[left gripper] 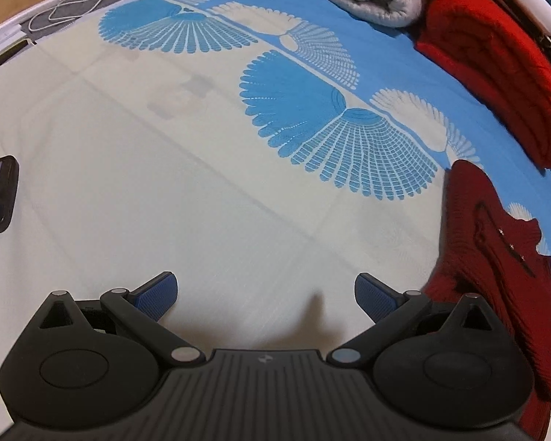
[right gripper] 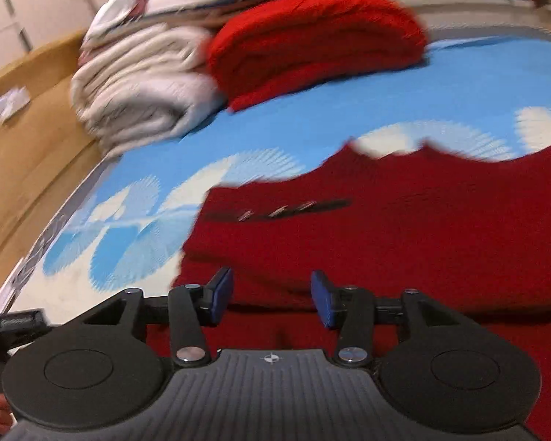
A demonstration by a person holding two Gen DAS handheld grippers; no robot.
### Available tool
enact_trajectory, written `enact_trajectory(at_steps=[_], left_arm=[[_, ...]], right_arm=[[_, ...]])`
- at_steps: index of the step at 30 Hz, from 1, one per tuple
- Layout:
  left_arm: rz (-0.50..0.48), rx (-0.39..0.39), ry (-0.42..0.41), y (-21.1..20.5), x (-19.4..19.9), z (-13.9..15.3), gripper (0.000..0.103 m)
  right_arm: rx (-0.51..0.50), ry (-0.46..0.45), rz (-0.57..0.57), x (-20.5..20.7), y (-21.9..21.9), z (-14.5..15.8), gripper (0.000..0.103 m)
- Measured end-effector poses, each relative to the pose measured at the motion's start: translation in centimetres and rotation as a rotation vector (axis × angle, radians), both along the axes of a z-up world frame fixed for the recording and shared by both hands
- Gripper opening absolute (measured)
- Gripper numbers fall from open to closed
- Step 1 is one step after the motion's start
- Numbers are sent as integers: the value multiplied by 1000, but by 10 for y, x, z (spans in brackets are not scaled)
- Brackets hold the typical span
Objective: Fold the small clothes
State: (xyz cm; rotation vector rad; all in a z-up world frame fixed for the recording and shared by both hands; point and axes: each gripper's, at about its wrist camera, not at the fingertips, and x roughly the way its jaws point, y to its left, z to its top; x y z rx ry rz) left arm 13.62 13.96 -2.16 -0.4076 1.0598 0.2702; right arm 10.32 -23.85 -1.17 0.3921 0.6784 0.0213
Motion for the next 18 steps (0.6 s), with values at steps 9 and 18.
enact_trajectory(at_steps=[9, 18], left_arm=[[-34, -3, -3, -12, -4, 1, 103], [-142, 101, 13, -29, 2, -6, 103]], right_arm=[[-247, 171, -386, 14, -124, -28, 45], [-19, 161, -531, -59, -162, -18, 58]])
